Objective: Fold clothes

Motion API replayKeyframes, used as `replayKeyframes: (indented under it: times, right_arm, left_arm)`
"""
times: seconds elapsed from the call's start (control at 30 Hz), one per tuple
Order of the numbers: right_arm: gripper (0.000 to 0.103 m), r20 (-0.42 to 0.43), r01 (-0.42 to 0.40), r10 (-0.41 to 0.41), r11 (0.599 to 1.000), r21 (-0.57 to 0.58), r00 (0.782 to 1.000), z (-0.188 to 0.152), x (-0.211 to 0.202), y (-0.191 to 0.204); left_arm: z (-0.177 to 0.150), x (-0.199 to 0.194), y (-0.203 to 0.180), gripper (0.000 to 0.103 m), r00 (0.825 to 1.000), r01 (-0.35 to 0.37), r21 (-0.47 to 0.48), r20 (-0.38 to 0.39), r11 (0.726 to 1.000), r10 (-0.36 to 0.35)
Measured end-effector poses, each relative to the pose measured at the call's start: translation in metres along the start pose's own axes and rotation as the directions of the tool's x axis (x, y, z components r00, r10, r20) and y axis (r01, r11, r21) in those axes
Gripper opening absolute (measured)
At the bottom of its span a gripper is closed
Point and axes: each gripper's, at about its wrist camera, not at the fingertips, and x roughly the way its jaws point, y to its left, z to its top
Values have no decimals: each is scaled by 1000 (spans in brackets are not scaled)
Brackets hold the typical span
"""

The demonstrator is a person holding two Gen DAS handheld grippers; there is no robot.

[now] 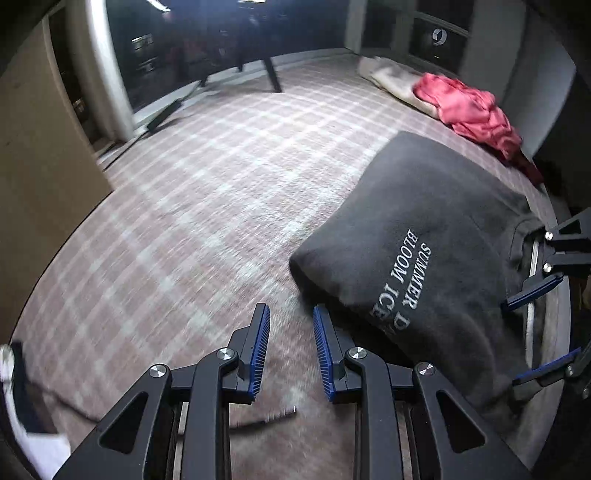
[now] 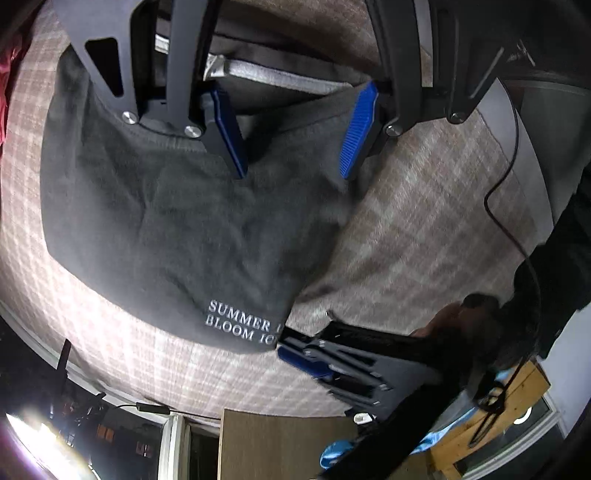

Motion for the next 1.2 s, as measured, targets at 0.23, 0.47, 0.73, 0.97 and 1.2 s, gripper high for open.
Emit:
replayKeyframes:
  times: [0.23, 0.47, 0.73, 0.97, 1.2]
  right_arm:
    - [52, -34, -1, 2, 1000, 13, 999, -3, 8, -1]
    - [54, -45, 39, -43, 997, -72, 998, -14, 17, 10]
    - [55, 3, -28, 28, 1000, -12, 1000, -5, -18, -12]
    - [45, 142, 19, -61, 959, 282, 988, 37, -54, -136]
    - [17, -18, 98, -97, 945, 313, 995, 44, 17, -174]
  left_arm:
    - [13, 14, 16, 26, 998, 49, -63, 43, 997, -46]
    - [17, 20, 46, 21, 997, 26, -201, 77, 979, -11]
    - [16, -13, 34, 30, 996, 40, -180, 86, 983, -25]
    - [37, -16, -14, 30, 978, 162, -112, 149, 980, -145]
    - [32, 22, 9, 41, 999, 33, -211, 12, 977, -31]
